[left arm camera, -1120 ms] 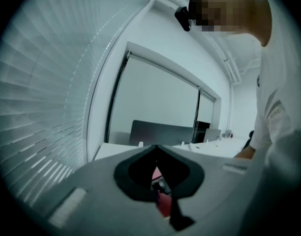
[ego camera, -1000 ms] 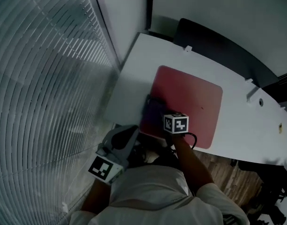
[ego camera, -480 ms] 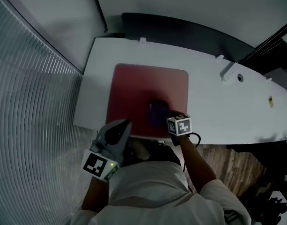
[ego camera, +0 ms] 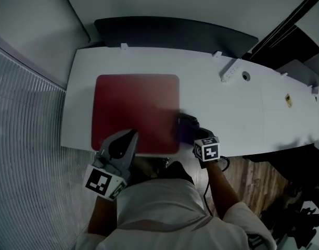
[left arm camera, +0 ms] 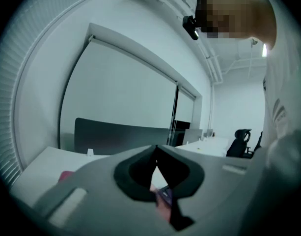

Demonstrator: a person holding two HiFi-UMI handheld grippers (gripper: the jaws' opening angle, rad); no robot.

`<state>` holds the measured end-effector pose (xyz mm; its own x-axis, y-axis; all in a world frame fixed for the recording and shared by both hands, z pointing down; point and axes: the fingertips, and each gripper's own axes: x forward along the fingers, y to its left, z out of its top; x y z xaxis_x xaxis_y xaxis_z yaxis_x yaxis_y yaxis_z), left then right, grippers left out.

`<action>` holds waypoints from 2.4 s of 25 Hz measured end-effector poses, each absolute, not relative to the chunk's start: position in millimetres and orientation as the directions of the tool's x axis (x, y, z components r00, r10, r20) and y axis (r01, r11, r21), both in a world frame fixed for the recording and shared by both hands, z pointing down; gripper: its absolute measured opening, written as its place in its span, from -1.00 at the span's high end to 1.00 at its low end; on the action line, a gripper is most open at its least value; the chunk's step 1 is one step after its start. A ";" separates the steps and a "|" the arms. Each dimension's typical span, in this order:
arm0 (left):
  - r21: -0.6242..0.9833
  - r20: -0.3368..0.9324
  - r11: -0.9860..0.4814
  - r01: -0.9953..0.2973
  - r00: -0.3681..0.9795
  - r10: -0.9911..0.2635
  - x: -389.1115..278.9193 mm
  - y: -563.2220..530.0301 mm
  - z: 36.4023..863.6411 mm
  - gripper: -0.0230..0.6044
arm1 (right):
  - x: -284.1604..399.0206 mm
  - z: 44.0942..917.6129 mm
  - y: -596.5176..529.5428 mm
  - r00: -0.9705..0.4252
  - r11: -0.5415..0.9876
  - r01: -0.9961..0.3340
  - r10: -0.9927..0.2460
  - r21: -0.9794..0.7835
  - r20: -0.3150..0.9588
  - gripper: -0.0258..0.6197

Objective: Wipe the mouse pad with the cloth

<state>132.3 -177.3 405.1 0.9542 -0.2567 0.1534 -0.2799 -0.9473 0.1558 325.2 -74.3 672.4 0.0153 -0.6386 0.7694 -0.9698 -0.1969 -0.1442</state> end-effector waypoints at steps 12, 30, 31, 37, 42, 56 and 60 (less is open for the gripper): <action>0.158 0.133 -0.932 -0.326 0.942 -0.307 56.7 -183.7 400.4 0.92 | 215.6 556.3 -120.8 -0.101 -0.011 -0.980 -0.831 -0.199 0.546 0.77; 0.184 0.172 -0.752 -0.633 0.774 -0.610 -240.5 -219.6 410.1 0.92 | -184.4 605.0 -320.4 -0.600 0.387 -0.796 -0.599 -0.465 0.529 0.77; 0.191 0.179 -0.754 -0.629 0.777 -0.603 -245.8 -219.2 416.2 0.92 | -187.5 623.2 -324.6 -0.577 0.353 -0.813 -0.594 -0.463 0.560 0.77; 0.174 0.178 -0.781 -0.600 0.799 -0.575 -238.2 -212.0 414.2 0.92 | -154.8 658.7 -312.2 -0.458 0.200 -0.879 -0.606 -0.433 0.651 0.77; 0.176 0.190 -0.776 -0.605 0.795 -0.577 -196.8 -203.4 399.1 0.92 | -101.5 653.1 -291.7 -0.431 0.168 -0.890 -0.613 -0.424 0.662 0.77; 0.142 0.192 -0.830 -0.539 0.838 -0.511 -29.2 -112.7 404.1 0.92 | 105.1 663.6 -154.3 -0.342 0.069 -0.919 -0.635 -0.389 0.693 0.77; 0.139 0.167 -0.851 -0.506 0.859 -0.484 11.5 -94.5 408.5 0.92 | 164.9 674.1 -114.5 -0.302 0.024 -0.927 -0.643 -0.375 0.704 0.77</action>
<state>11.5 -94.5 408.5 0.8591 -0.4838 0.1668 -0.5063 -0.8510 0.1394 164.9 -114.5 674.1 -0.3015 -0.6425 0.7045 -0.9269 0.0244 -0.3745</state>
